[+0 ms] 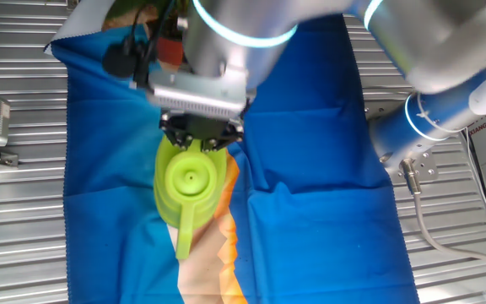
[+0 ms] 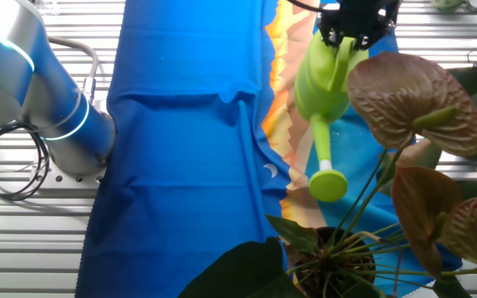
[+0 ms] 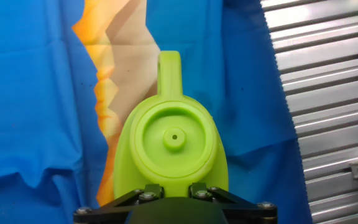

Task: Water the plant

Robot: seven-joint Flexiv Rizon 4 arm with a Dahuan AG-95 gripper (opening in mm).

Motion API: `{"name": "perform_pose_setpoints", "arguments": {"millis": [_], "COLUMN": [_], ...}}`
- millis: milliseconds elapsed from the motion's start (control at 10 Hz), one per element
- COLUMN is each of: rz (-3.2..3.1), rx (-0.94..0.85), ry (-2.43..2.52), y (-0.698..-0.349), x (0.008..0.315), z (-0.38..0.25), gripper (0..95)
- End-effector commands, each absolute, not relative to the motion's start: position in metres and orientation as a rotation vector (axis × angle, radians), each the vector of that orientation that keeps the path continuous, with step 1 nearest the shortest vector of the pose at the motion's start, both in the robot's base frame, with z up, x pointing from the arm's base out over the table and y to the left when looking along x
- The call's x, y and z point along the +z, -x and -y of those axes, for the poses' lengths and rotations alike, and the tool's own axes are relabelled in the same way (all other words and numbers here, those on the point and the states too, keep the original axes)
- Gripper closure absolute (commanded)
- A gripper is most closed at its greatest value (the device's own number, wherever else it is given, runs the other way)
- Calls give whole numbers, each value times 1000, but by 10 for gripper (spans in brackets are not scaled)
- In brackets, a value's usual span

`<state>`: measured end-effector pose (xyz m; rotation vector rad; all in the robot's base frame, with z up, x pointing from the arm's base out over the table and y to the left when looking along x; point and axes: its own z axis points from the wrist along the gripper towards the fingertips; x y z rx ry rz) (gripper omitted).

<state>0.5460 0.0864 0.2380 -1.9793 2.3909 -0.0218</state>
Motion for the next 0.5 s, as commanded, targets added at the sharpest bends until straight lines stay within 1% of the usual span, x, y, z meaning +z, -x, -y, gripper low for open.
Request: {"name": "perform_pose_setpoints", "arguments": {"millis": [100, 500], "rz": [-2384, -2280], "rx": [-23, 6], "ry": [1991, 2056], "y": [-544, -538], "x": [234, 233], "z": [-88, -96], "gripper": [950, 950]}}
